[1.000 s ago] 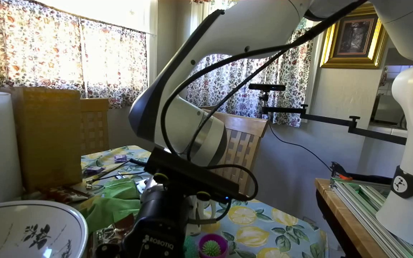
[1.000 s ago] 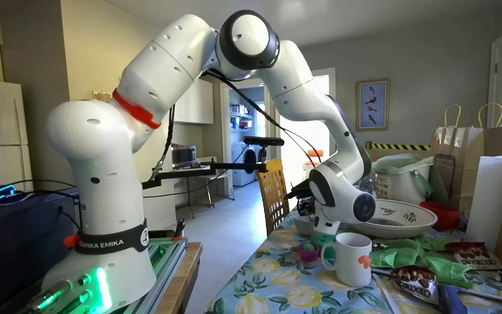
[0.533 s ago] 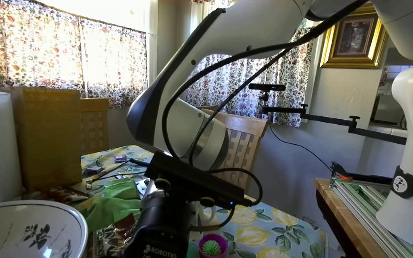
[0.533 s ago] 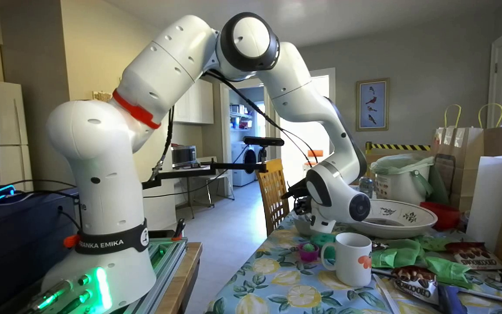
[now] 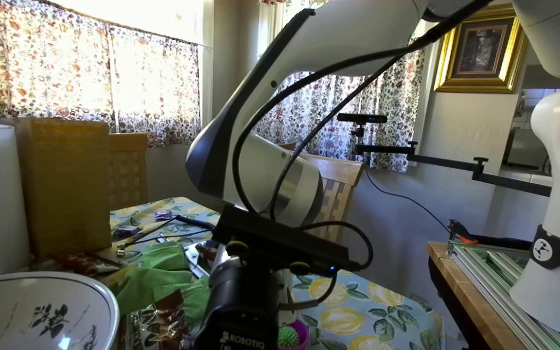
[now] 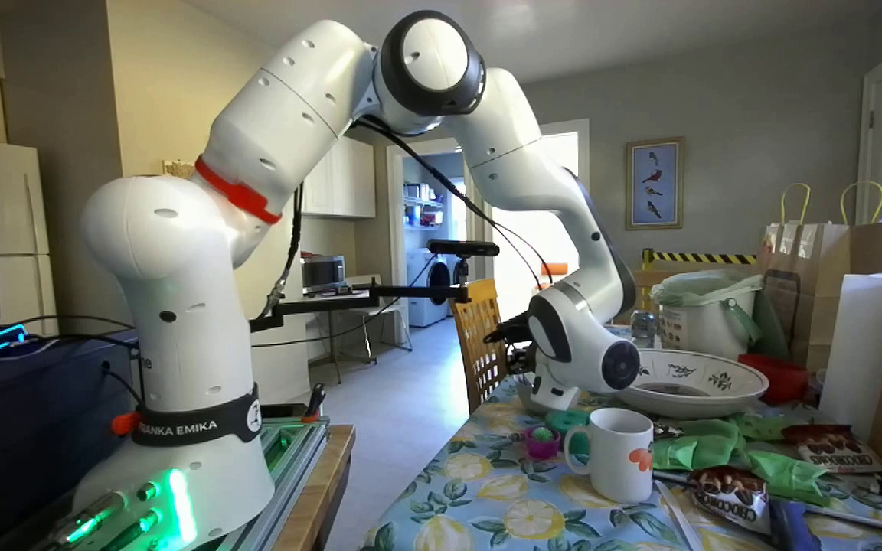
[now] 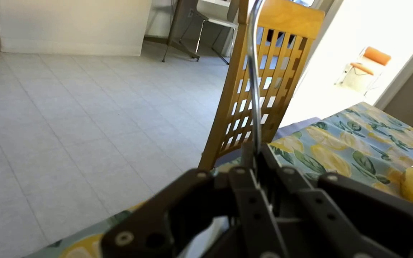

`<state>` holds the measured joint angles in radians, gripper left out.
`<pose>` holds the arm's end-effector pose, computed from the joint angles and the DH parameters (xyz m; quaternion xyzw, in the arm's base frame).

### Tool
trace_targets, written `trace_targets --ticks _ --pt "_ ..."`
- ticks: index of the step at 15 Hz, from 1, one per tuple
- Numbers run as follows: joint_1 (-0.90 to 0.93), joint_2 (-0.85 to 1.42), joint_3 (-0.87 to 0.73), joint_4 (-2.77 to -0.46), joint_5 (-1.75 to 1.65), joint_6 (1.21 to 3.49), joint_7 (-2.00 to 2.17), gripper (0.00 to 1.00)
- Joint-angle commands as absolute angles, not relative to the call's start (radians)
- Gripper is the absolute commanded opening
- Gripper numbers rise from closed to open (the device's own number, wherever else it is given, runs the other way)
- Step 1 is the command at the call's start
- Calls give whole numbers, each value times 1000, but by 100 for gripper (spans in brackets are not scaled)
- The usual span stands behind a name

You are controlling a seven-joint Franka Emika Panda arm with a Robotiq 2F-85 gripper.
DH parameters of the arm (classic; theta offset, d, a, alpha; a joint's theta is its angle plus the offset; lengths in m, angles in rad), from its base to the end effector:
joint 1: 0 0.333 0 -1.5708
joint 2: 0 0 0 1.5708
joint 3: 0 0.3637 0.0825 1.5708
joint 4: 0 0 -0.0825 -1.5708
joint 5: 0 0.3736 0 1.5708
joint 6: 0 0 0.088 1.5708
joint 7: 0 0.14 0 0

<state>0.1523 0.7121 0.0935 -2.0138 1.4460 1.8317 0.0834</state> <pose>0.5216 0.2454 0.1379 -0.6885 0.3725 0.4124 0.4660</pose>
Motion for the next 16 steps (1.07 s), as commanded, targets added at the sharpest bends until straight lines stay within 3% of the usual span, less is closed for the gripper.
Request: trace_targets --ticks 1,16 --pt "150 659 80 -2067 1456 1834 106 2" --pt "114 701 41 -1994 1465 1849 70 2"
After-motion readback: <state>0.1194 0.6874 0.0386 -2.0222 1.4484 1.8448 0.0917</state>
